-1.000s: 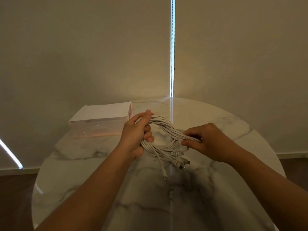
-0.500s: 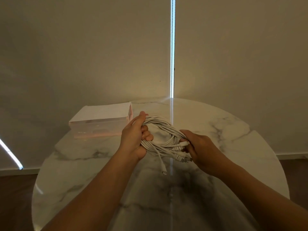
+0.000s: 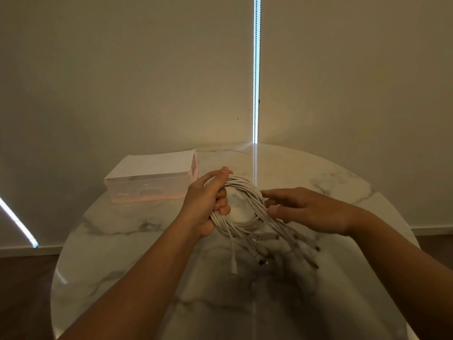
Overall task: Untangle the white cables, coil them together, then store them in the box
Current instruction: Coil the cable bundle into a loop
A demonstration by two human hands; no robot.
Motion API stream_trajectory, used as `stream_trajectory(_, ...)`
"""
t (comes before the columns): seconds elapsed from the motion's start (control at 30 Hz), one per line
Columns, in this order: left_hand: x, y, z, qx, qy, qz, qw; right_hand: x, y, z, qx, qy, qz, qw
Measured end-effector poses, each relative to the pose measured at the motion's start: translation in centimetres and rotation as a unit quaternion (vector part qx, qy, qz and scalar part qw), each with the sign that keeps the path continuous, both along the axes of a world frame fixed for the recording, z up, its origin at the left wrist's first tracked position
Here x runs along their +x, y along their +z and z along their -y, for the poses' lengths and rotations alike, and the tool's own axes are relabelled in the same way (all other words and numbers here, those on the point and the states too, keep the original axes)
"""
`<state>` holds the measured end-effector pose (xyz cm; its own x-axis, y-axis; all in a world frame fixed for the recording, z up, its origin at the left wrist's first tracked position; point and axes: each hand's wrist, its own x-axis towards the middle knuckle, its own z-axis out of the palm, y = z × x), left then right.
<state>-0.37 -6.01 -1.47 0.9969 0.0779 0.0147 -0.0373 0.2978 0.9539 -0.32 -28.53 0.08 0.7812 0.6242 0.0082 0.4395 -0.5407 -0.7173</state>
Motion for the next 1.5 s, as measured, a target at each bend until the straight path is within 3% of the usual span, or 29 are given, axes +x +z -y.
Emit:
stream_trajectory(0.1,-0.4,0.5,0.4,0.026,-0.055,-0.001,0.998,-0.5,1.2,-1.1,0.051,-0.003,-0.084,0.995)
stream_trajectory(0.27,-0.4,1.0,1.0,0.017,-0.066,-0.006,0.998,-1.0,-0.9,-3.0,0.126,-0.039,-0.033,0.991)
stream_trajectory(0.37,-0.2,0.9,1.0,0.009,-0.059,-0.018,0.998,-1.6,-1.7,-3.5,0.2,-0.082,-0.055,0.975)
stream_trajectory(0.53,-0.7,1.4,1.3,0.002,-0.028,-0.033,0.999,-1.8,-2.0,-3.7,0.238,-0.124,-0.08,0.96)
stream_trajectory(0.63,-1.7,0.9,1.9,0.047,0.004,-0.022,0.999,-2.2,-1.8,-4.0,0.297,-0.165,-0.108,0.934)
stream_trajectory(0.73,-3.0,-0.3,2.5,0.064,-0.027,-0.035,0.997,-2.2,-1.7,-4.1,0.34,-0.21,-0.12,0.909)
stream_trajectory(0.9,-3.0,-1.1,1.1,0.081,-0.032,-0.012,0.996,-2.1,-2.3,-4.0,0.328,-0.258,-0.121,0.901)
stream_trajectory(1.1,-3.0,-2.6,0.4,0.089,-0.005,-0.055,0.995,-1.9,-2.8,-3.8,0.276,-0.275,-0.186,0.902)
stream_trajectory(1.27,-3.5,-3.5,-0.2,0.107,0.005,-0.077,0.991,-1.9,-3.8,-2.5,0.194,-0.275,-0.122,0.934)
stream_trajectory(1.37,-3.1,-4.2,-0.5,0.204,0.004,-0.059,0.977,-1.9,-4.5,-2.2,0.144,-0.282,-0.108,0.942)
stream_trajectory(1.43,-2.5,-4.5,-1.0,0.319,0.009,-0.029,0.947,-1.8,-5.0,-2.2,0.105,-0.282,-0.083,0.95)
stream_trajectory(1.5,-2.2,-4.7,-1.3,0.423,0.015,-0.013,0.906,-1.6,-5.4,-2.2,0.028,-0.283,0.009,0.959)
